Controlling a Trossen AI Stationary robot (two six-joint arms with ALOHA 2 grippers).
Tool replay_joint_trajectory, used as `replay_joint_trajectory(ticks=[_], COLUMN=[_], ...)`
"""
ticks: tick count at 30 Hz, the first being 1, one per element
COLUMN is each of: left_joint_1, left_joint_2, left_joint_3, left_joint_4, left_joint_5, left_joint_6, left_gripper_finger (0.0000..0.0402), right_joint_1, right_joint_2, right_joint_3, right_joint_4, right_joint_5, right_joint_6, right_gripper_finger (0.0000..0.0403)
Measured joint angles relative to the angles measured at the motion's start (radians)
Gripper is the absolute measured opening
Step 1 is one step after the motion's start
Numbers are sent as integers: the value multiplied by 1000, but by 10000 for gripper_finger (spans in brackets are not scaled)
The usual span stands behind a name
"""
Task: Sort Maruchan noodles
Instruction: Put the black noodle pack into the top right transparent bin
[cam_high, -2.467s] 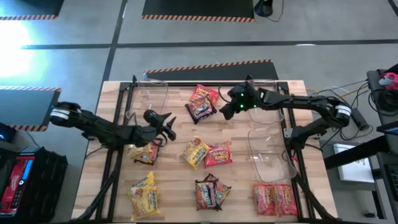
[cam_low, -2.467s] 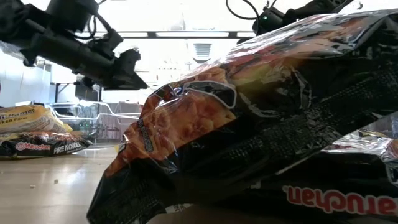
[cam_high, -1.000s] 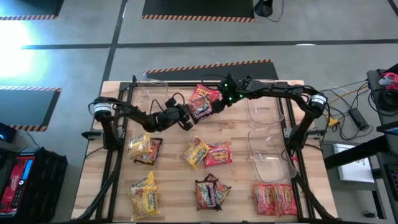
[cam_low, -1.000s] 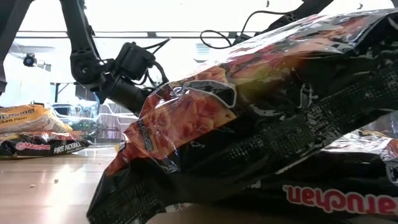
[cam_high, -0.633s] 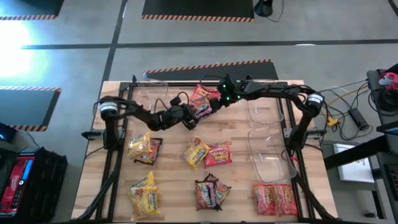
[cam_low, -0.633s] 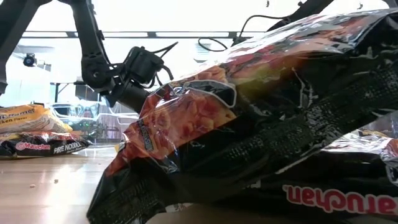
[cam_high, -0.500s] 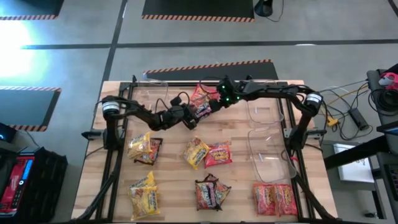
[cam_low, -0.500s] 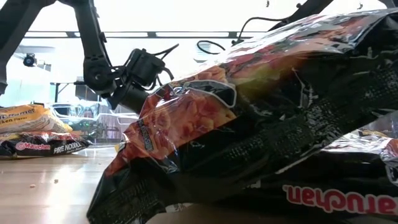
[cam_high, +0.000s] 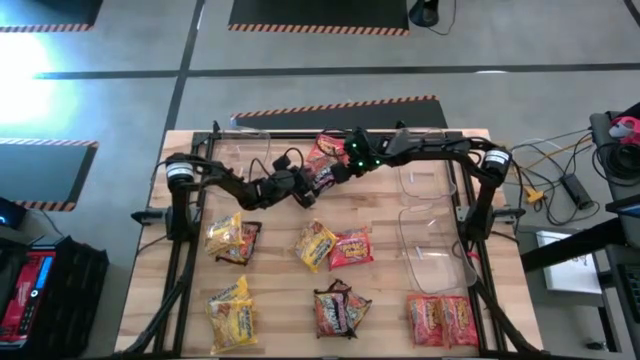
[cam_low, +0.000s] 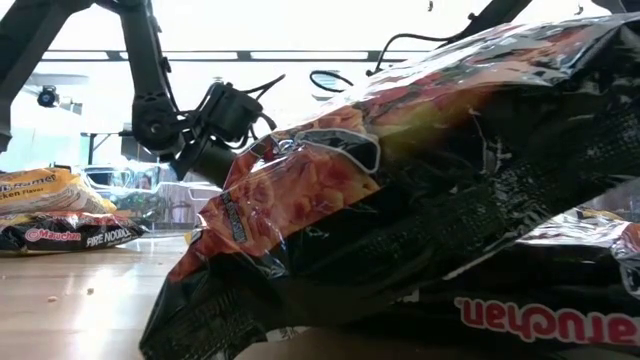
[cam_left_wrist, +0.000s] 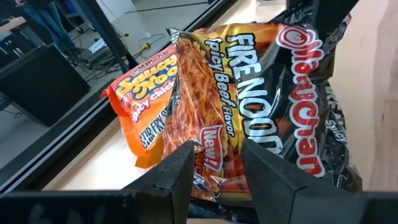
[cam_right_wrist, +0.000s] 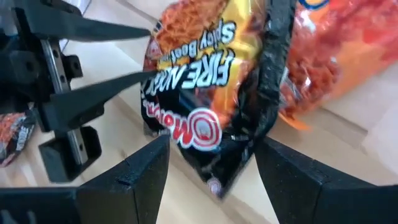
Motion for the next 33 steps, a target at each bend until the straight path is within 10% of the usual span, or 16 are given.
replay_joint_trajectory(ticks=[33], left_joint_1=[2], left_joint_2=[2], left_joint_3=[-19], left_joint_4=[-34], left_joint_5=[1], left_joint_6=[-14], left_gripper_finger=[81], right_joint_1=[42], right_joint_2=[50], right_joint_3=[0], right_joint_4=[207], right_joint_5=[76], right_joint_6=[-26], right_gripper_finger=[224])
